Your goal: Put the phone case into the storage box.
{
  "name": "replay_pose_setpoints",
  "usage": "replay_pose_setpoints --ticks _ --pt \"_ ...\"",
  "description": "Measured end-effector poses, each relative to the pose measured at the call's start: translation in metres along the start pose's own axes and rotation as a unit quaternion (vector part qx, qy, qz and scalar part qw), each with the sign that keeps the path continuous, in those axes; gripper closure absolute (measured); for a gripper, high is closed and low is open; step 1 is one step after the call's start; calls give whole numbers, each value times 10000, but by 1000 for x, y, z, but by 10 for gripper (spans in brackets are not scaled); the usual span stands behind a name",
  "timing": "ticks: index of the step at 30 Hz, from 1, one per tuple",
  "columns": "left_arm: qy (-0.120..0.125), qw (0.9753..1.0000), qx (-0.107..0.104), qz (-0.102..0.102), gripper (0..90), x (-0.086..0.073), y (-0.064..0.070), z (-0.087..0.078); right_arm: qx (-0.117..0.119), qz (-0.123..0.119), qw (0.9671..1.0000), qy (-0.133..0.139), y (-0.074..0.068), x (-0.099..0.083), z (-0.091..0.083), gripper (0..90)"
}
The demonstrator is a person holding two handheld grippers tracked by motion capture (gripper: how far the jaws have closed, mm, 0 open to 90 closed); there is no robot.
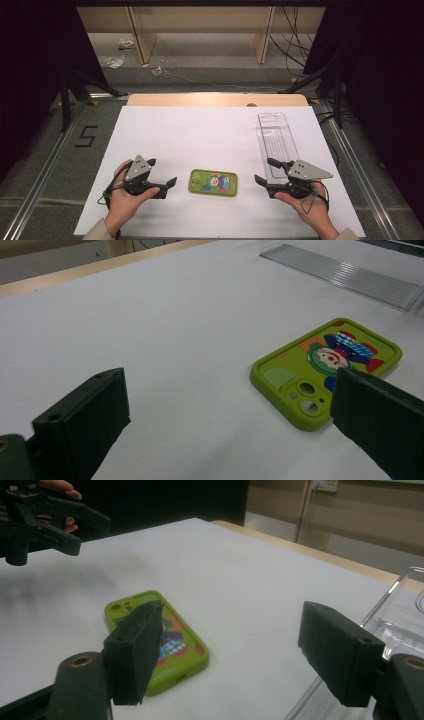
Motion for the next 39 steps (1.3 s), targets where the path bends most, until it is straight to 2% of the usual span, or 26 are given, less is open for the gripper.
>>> replay_pose_setpoints --ticks 5,7,12,13,14,15,16,17,21,23,24,27,28,29,30,31,32,34,35,37,39 --pt "13 10000 11 4 18 1 0 -1 -32 -62 10000 -24 -2 1 3 328" --pt "12 10000 14 10 18 1 0 -1 -33 -90 9999 -33 -4 3 5 382" --pt "34 10000 31 -21 19 2 0 -1 -46 -273 9992 -284 -10 10 14 705" --pt "33 10000 35 -20 20 2 0 0 -70 -300 9988 -378 -11 11 18 751" --pt "33 10000 35 -20 20 2 0 0 -70 -300 9988 -378 -11 11 18 751" --pt "35 10000 38 -21 20 2 0 0 -99 -347 9980 -513 -12 12 21 792" --pt "39 10000 44 -20 21 2 0 -1 -182 -432 9963 -719 -14 13 30 870" --pt "40 10000 44 -12 21 2 0 -1 -188 -415 9957 -810 -15 13 34 893" --pt "41 10000 38 -32 22 2 -1 0 -182 -385 9924 -1151 -19 10 49 900" --pt "45 10000 35 -40 23 2 -1 0 -192 -393 9916 -1218 -19 10 53 900" --pt "46 10000 35 -40 23 2 0 0 -182 -377 9896 -1379 -20 9 62 900" --pt "48 10000 34 -29 23 2 0 0 -196 -376 9881 -1480 -20 9 70 900" --pt "44 10000 30 -31 23 2 0 0 -233 -341 9856 -1641 -20 8 79 900" --pt "44 10000 30 -31 23 2 0 0 -233 -341 9856 -1641 -20 8 79 900" --pt "46 10000 31 -37 23 2 0 0 -237 -340 9835 -1762 -19 6 86 900" --pt "46 10000 31 -37 23 2 0 0 -237 -340 9835 -1762 -19 6 86 900" --pt "53 10000 31 -46 23 2 -1 0 -254 -343 9802 -1932 -18 3 94 900" --pt "51 10000 35 -42 23 2 -1 0 -254 -340 9794 -1973 -17 1 96 900" --pt "44 10000 31 -36 23 2 -1 0 -256 -350 9766 -2104 -17 -2 102 900" --pt "45 10000 30 -36 23 2 -1 0 -240 -348 9757 -2148 -17 -3 104 900" --pt "50 10000 30 -40 23 2 -1 0 -244 -366 9733 -2252 -17 -5 108 900"
Point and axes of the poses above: each handheld gripper's, and its own axes: z roughly forward along the jaws, x roughly out of its top, y roughly to its right, the point moved 5 cm from there along z, roughly forward along the jaws, and after that the axes turned 6 degrees about -z, right-handed, at the moved point
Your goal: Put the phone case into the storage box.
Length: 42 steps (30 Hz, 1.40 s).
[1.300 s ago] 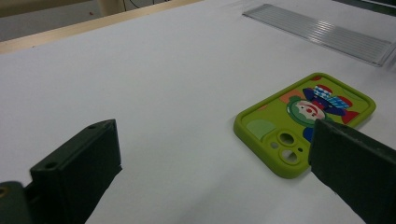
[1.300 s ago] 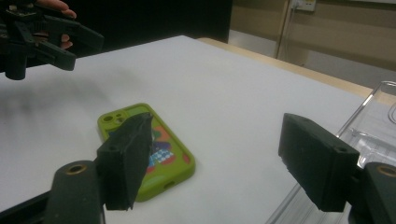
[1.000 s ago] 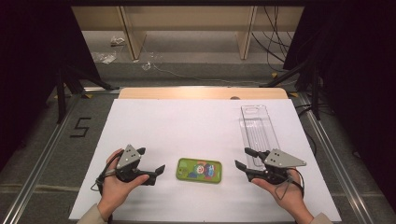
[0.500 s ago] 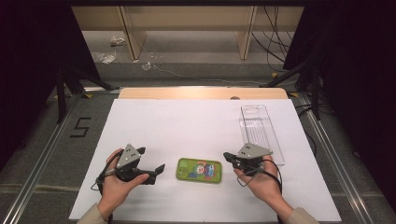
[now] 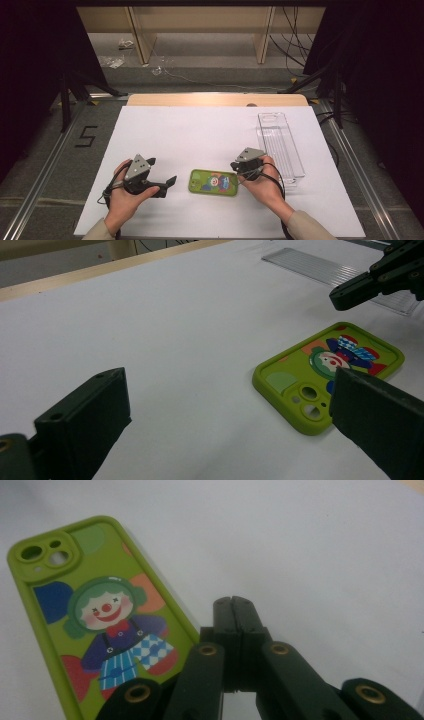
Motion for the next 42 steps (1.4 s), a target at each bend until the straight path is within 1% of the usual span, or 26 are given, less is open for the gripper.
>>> replay_pose_setpoints --ticks 1,4,16,23,32,38,39,40,41,42 --pt "-5 10000 -6 3 23 0 0 0 13 -11 9999 -102 0 -1 4 900" --pt "-14 10000 -5 10 23 0 0 0 40 -11 9998 -171 1 -3 7 900" --pt "-12 10000 -9 -1 24 0 0 0 96 7 9994 -335 1 -6 14 900" --pt "-12 10000 -8 -2 24 0 0 0 121 -9 9991 -405 0 -7 14 900" --pt "-19 10000 -10 -1 24 -1 -1 0 234 -69 9983 -534 -5 -8 9 900" --pt "-42 10000 -3 -16 24 -1 -2 0 507 -100 9958 -751 -18 -14 6 900" --pt "-39 10000 -3 -23 24 -1 -1 0 520 -127 9957 -753 -20 -14 5 900" --pt "-39 10000 2 -23 24 -1 -2 0 571 -172 9952 -781 -22 -14 4 900" --pt "-42 10000 5 -24 24 -1 -2 0 642 -145 9948 -771 -26 -13 3 900" --pt "-46 10000 6 -25 24 -1 -2 0 704 -177 9944 -766 -28 -13 2 900"
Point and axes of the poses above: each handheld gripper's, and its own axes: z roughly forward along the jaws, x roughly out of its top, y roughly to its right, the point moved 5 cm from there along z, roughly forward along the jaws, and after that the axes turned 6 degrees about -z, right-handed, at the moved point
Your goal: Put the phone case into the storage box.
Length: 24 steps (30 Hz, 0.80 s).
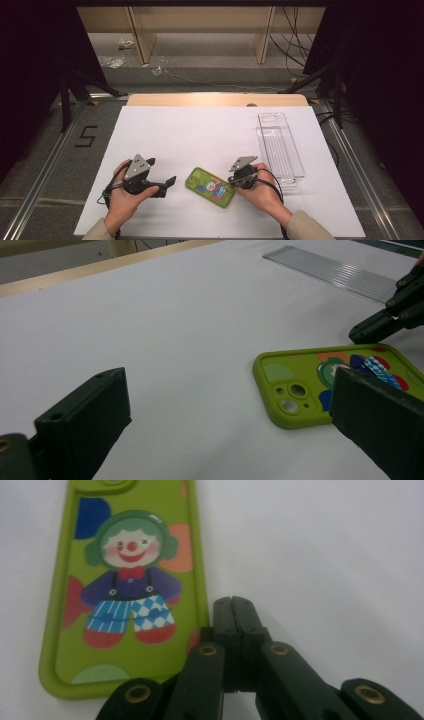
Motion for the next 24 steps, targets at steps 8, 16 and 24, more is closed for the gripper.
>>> replay_pose_setpoints --ticks 8,16,24 --pt "5 10000 -3 -8 24 0 0 0 263 -187 9994 -98 -26 3 -2 900" --pt "-38 10000 -1 -5 24 -1 0 1 797 -382 9961 58 -60 16 6 900" --pt "-116 9999 25 -1 24 -2 -1 1 1077 -582 9921 262 -85 34 18 900"
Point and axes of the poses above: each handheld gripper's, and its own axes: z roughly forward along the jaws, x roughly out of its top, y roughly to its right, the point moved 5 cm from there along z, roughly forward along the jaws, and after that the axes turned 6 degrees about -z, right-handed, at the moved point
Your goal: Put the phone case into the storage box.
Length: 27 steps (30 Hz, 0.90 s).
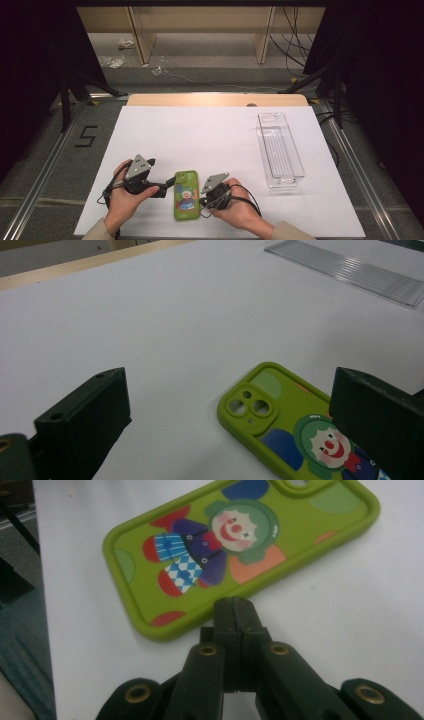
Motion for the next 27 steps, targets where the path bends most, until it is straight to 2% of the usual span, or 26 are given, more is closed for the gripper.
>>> replay_pose_setpoints --ticks 3,17,27 --pt "-26 10000 10 3 24 0 0 0 59 -19 9999 132 -3 6 5 900" --pt "-174 9998 92 -29 24 -3 -2 1 275 -342 9985 336 -23 31 29 900" --pt "-302 9995 118 -42 23 -5 -3 2 321 -386 9973 533 -24 35 33 900"
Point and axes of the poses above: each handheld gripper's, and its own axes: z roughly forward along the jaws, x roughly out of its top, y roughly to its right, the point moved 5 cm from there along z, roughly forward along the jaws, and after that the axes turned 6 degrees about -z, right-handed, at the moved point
